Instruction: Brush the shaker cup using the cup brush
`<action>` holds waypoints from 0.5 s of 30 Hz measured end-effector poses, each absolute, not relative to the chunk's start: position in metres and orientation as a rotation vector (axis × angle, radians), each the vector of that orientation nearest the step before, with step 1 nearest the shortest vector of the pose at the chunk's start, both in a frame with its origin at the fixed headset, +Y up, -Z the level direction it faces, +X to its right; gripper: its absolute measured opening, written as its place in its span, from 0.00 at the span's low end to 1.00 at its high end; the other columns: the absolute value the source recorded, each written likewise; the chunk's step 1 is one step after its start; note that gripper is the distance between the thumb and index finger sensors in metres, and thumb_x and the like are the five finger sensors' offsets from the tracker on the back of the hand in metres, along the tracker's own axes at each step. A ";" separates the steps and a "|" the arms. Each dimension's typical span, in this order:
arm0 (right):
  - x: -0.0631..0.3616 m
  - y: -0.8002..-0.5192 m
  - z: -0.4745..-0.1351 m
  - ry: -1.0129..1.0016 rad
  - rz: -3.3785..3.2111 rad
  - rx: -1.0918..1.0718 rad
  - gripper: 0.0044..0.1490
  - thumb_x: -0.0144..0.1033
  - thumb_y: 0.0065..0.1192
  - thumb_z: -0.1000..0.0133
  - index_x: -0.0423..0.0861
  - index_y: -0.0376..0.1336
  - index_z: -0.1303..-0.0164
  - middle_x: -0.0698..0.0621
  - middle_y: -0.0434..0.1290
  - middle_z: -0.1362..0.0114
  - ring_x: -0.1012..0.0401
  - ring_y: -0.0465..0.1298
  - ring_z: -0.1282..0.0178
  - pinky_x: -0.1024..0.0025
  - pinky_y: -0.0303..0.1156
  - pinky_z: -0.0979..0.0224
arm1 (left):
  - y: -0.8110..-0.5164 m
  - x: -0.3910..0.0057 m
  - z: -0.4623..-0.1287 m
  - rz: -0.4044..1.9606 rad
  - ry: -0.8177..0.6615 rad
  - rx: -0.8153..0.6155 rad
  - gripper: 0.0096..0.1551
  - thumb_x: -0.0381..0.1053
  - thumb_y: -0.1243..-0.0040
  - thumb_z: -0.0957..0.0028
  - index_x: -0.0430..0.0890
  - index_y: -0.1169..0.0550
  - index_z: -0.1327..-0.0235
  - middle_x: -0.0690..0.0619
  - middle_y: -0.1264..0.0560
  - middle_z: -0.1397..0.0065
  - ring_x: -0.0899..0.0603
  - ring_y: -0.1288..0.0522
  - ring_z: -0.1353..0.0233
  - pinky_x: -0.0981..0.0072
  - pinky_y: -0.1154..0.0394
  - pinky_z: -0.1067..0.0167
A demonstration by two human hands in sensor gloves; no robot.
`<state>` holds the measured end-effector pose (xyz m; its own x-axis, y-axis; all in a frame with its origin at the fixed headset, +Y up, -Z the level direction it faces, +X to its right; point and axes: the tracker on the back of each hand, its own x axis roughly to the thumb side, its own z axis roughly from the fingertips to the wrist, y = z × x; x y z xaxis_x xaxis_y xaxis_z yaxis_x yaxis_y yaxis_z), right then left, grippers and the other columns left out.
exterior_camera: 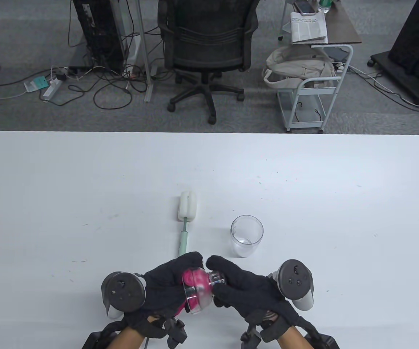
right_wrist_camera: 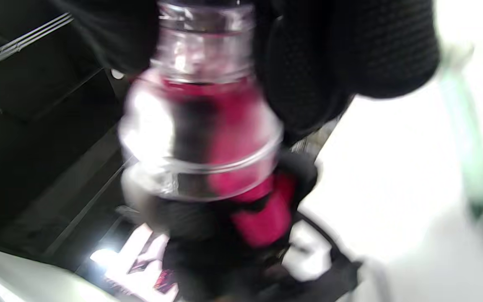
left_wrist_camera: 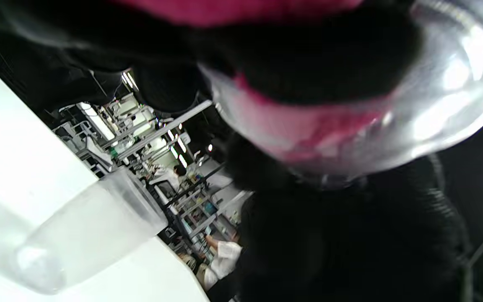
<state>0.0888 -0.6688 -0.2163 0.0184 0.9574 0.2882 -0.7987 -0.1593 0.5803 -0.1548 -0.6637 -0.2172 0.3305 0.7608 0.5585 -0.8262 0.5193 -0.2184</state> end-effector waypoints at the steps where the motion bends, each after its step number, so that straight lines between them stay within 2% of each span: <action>1: 0.088 -0.670 -0.216 0.272 1.531 0.720 0.40 0.44 0.63 0.38 0.47 0.52 0.18 0.30 0.62 0.27 0.46 0.78 0.46 0.54 0.79 0.43 | -0.666 -0.153 -0.219 1.089 -0.651 0.050 0.44 0.62 0.38 0.42 0.53 0.44 0.18 0.45 0.23 0.29 0.34 0.22 0.31 0.36 0.27 0.38; 3: 0.089 -0.666 -0.215 0.223 1.524 0.762 0.37 0.35 0.68 0.42 0.54 0.55 0.22 0.33 0.56 0.20 0.42 0.74 0.38 0.48 0.76 0.34 | -0.675 -0.152 -0.222 1.170 -0.581 -0.134 0.52 0.65 0.40 0.42 0.49 0.53 0.17 0.40 0.27 0.26 0.30 0.24 0.31 0.33 0.28 0.39; 5: 0.091 -0.661 -0.213 0.163 1.575 0.818 0.31 0.33 0.66 0.42 0.56 0.60 0.28 0.40 0.54 0.17 0.38 0.68 0.30 0.43 0.70 0.25 | -0.685 -0.152 -0.225 1.222 -0.532 -0.313 0.56 0.70 0.41 0.43 0.45 0.54 0.17 0.38 0.24 0.30 0.30 0.21 0.35 0.34 0.26 0.42; 6: 0.090 -0.660 -0.212 0.153 1.577 0.813 0.28 0.33 0.66 0.42 0.56 0.62 0.31 0.43 0.54 0.16 0.37 0.65 0.28 0.41 0.68 0.23 | -0.689 -0.150 -0.227 1.258 -0.535 -0.371 0.54 0.70 0.41 0.43 0.43 0.50 0.18 0.40 0.22 0.33 0.31 0.20 0.37 0.35 0.25 0.44; 7: 0.090 -0.660 -0.211 0.144 1.569 0.805 0.23 0.33 0.66 0.42 0.56 0.66 0.36 0.47 0.56 0.16 0.36 0.63 0.25 0.41 0.65 0.21 | -0.691 -0.149 -0.229 1.302 -0.557 -0.396 0.47 0.67 0.40 0.43 0.42 0.41 0.21 0.42 0.19 0.37 0.33 0.18 0.40 0.35 0.24 0.45; 8: 0.089 -0.660 -0.210 0.148 1.560 0.808 0.22 0.33 0.66 0.42 0.56 0.66 0.37 0.49 0.56 0.16 0.37 0.62 0.24 0.41 0.64 0.21 | -0.691 -0.148 -0.229 1.365 -0.564 -0.404 0.42 0.64 0.38 0.42 0.42 0.36 0.25 0.43 0.18 0.40 0.34 0.17 0.41 0.36 0.24 0.45; 10: 0.091 -0.661 -0.211 0.171 1.539 0.817 0.22 0.36 0.65 0.40 0.56 0.65 0.35 0.51 0.56 0.15 0.37 0.61 0.22 0.40 0.62 0.20 | -0.685 -0.149 -0.227 1.368 -0.549 -0.315 0.34 0.59 0.35 0.43 0.42 0.30 0.31 0.43 0.18 0.41 0.33 0.17 0.41 0.34 0.25 0.45; 11: 0.092 -0.661 -0.212 0.170 1.532 0.811 0.25 0.42 0.61 0.38 0.56 0.62 0.29 0.51 0.56 0.15 0.37 0.60 0.21 0.40 0.62 0.20 | -0.682 -0.150 -0.226 1.323 -0.564 -0.252 0.33 0.58 0.35 0.42 0.43 0.30 0.31 0.44 0.18 0.40 0.34 0.17 0.41 0.34 0.25 0.44; 13: 0.094 -0.664 -0.212 0.143 1.534 0.728 0.34 0.48 0.59 0.37 0.56 0.55 0.20 0.43 0.52 0.14 0.37 0.61 0.22 0.39 0.63 0.23 | -0.673 -0.151 -0.221 1.200 -0.572 -0.110 0.32 0.57 0.35 0.42 0.45 0.30 0.30 0.45 0.18 0.39 0.35 0.18 0.39 0.35 0.25 0.42; 15: 0.096 -0.668 -0.213 0.030 1.642 0.616 0.41 0.55 0.60 0.38 0.51 0.53 0.18 0.36 0.56 0.18 0.37 0.69 0.31 0.42 0.70 0.31 | -0.667 -0.149 -0.215 1.134 -0.613 0.014 0.31 0.57 0.35 0.42 0.46 0.30 0.30 0.46 0.19 0.39 0.35 0.18 0.39 0.35 0.25 0.41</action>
